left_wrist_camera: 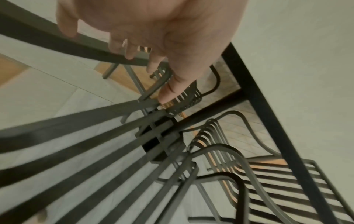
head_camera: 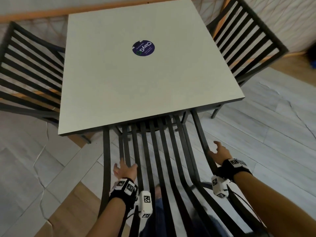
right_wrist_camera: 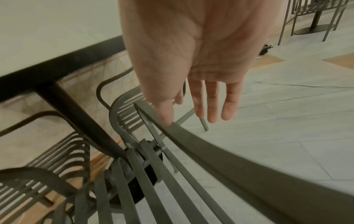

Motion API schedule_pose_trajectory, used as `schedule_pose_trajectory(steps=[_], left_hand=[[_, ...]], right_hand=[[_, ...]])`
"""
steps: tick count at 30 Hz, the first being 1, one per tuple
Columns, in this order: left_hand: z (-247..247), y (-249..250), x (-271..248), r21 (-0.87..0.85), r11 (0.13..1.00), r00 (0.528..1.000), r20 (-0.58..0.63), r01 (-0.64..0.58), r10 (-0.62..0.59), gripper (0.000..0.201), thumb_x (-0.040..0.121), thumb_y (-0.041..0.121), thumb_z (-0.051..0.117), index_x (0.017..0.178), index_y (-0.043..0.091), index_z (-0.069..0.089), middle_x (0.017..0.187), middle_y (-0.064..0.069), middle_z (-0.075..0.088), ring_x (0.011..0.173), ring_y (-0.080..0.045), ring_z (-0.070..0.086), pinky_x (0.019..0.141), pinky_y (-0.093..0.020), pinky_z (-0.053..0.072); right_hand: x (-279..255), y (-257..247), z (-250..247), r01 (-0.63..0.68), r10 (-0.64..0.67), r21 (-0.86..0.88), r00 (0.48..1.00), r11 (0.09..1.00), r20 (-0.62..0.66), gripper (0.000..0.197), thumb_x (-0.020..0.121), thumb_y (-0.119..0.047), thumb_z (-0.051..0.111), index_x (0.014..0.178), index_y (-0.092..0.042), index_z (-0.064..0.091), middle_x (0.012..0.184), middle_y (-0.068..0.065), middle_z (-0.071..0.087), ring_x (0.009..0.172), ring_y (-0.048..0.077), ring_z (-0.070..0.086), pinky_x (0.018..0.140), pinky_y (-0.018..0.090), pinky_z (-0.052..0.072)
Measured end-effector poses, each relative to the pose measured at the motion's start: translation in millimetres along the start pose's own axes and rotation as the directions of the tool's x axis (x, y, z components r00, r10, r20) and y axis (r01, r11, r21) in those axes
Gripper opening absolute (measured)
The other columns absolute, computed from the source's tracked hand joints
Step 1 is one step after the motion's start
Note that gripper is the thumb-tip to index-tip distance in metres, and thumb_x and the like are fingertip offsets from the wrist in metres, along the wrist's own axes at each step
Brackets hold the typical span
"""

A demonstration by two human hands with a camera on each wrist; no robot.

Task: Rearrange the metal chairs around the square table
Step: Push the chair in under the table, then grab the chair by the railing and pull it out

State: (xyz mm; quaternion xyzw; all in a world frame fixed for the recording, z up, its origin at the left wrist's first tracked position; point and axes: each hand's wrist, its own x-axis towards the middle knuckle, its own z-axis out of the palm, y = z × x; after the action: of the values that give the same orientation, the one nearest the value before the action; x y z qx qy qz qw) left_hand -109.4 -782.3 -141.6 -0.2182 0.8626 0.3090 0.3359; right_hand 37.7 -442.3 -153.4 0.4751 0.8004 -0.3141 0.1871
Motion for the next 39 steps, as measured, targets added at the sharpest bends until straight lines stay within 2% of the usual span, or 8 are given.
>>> schedule_pose_trajectory(steps=[5,15,18,22,29,34,37,39], left_hand=[[36,41,-61,-0.064,0.988,0.989,0.049,-0.139,0.142,0.072,0.078,0.027,0.067,0.142,0.024,0.035,0.153,-0.014,0.028,0.137,-0.036,0.035,0.113,-0.053,0.033],[145,175,-221,-0.227,0.867,0.885,0.042,-0.443,0.464,0.065,0.084,0.019,0.062,0.143,0.024,0.036,0.149,-0.012,0.035,0.136,-0.03,0.036,0.113,-0.045,0.033],[177,221,-256,-0.244,0.858,0.876,0.062,-0.451,0.478,0.067,0.078,0.023,0.065,0.139,0.026,0.04,0.146,-0.014,0.039,0.13,-0.032,0.043,0.109,-0.047,0.039],[216,283,-289,-0.22,0.808,0.819,0.064,-0.546,0.57,0.063,0.08,0.021,0.063,0.139,0.022,0.04,0.141,-0.014,0.045,0.126,-0.032,0.047,0.106,-0.045,0.043],[280,358,-290,-0.052,0.773,0.77,0.073,-0.632,0.634,0.057,0.084,0.025,0.058,0.137,0.026,0.038,0.139,-0.011,0.047,0.127,-0.03,0.046,0.107,-0.048,0.04],[320,423,-251,-0.108,0.819,0.807,0.139,-0.564,0.574,0.059,0.082,0.018,0.062,0.137,0.018,0.04,0.136,-0.015,0.051,0.12,-0.032,0.053,0.102,-0.044,0.047],[335,476,-215,-0.164,0.834,0.82,0.16,-0.527,0.549,0.056,0.085,0.015,0.06,0.137,0.016,0.041,0.131,-0.015,0.056,0.109,-0.03,0.059,0.093,-0.035,0.05],[344,512,-188,-0.137,0.841,0.819,0.19,-0.524,0.541,0.058,0.085,0.016,0.061,0.139,0.016,0.039,0.136,-0.014,0.052,0.115,-0.031,0.057,0.096,-0.036,0.048]], right_hand=[[13,20,-61,0.052,-0.05,0.068,0.998,0.996,-0.032,0.06,0.09,-0.025,0.061,0.142,-0.012,0.035,0.137,0.026,0.049,0.123,0.04,0.051,0.102,0.043,0.042],[51,120,-255,0.217,-0.212,0.056,0.974,0.975,-0.082,0.055,0.09,-0.025,0.063,0.138,-0.012,0.04,0.138,0.025,0.047,0.124,0.037,0.05,0.101,0.042,0.042],[50,134,-310,0.299,-0.295,0.017,0.948,0.954,-0.119,0.052,0.091,-0.025,0.061,0.137,-0.012,0.04,0.134,0.024,0.049,0.119,0.038,0.052,0.096,0.04,0.042],[55,131,-370,0.404,-0.398,0.0,0.901,0.915,-0.171,0.05,0.091,-0.026,0.06,0.136,-0.014,0.042,0.133,0.023,0.05,0.117,0.037,0.053,0.095,0.039,0.042],[77,87,-426,0.553,-0.551,-0.055,0.809,0.831,-0.206,0.049,0.091,-0.024,0.06,0.136,-0.014,0.042,0.134,0.018,0.051,0.12,0.033,0.052,0.098,0.038,0.041],[125,47,-456,0.619,-0.608,0.015,0.775,0.785,-0.172,0.055,0.091,-0.024,0.061,0.139,-0.015,0.036,0.134,0.017,0.049,0.124,0.032,0.05,0.098,0.039,0.044],[166,21,-477,0.627,-0.611,0.051,0.772,0.777,-0.176,0.058,0.09,-0.025,0.062,0.139,-0.017,0.033,0.131,0.018,0.051,0.117,0.032,0.053,0.093,0.039,0.044],[198,3,-493,0.62,-0.606,0.035,0.777,0.784,-0.169,0.058,0.09,-0.026,0.062,0.139,-0.017,0.033,0.131,0.018,0.051,0.114,0.033,0.054,0.094,0.04,0.044]])
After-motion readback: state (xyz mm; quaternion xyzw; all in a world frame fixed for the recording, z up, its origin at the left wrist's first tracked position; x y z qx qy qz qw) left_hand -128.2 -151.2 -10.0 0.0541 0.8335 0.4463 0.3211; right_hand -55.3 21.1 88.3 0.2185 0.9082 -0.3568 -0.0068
